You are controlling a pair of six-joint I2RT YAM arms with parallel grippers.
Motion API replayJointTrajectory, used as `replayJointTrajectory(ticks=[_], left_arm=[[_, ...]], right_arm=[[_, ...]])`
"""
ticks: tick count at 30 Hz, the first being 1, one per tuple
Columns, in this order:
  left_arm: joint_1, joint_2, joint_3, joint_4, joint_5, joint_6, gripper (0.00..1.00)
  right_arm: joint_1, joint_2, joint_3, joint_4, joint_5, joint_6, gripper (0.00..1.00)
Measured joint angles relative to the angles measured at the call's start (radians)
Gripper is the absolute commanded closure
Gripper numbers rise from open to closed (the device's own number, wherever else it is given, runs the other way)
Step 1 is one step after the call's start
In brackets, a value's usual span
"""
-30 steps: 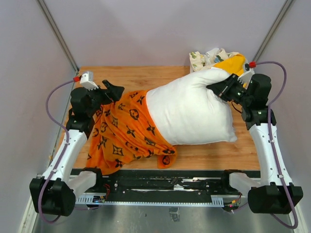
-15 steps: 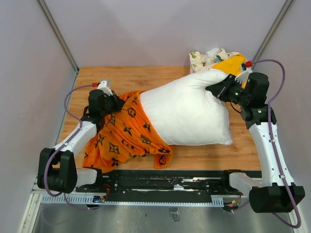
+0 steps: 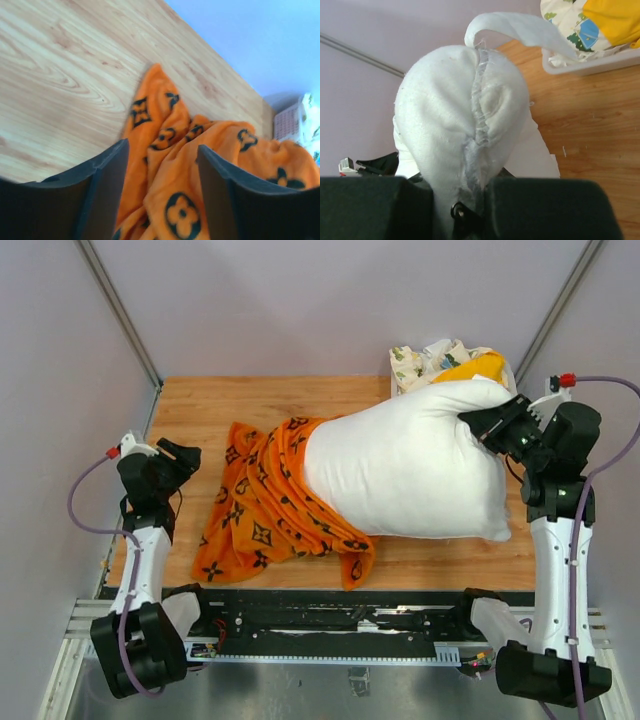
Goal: Remove the pillowcase from the pillow
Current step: Remove the pillow from the pillowcase.
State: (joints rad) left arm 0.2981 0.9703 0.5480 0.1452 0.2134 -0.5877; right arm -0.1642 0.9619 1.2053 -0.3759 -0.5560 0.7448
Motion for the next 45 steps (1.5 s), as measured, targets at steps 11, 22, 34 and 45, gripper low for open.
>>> replayJointTrajectory(ticks=[11,22,34,45], left_arm=[[-0.185,-0.114,0.288,-0.198,0.077,0.133,0.06],[-0.494,0.205,0.240,-0.158,0.138,0.173,0.07],[-0.530,0.510,0.131,0.105,0.113,0.084,1.00],[0.142,0.121,-0.022,0.074,0.223,-0.087,0.84]], right_arm=[[-0.005,-0.021,-0.008,-0.069,0.257,0.078,0.99],[-0.006,-0.080,-0.012,-0.187,0.554,0.162,0.99],[-0.005,-0.083,-0.028,-0.145,0.534,0.161,0.99],[0.002,-0.101,-0.030,-0.229,0.473,0.138,0.99]])
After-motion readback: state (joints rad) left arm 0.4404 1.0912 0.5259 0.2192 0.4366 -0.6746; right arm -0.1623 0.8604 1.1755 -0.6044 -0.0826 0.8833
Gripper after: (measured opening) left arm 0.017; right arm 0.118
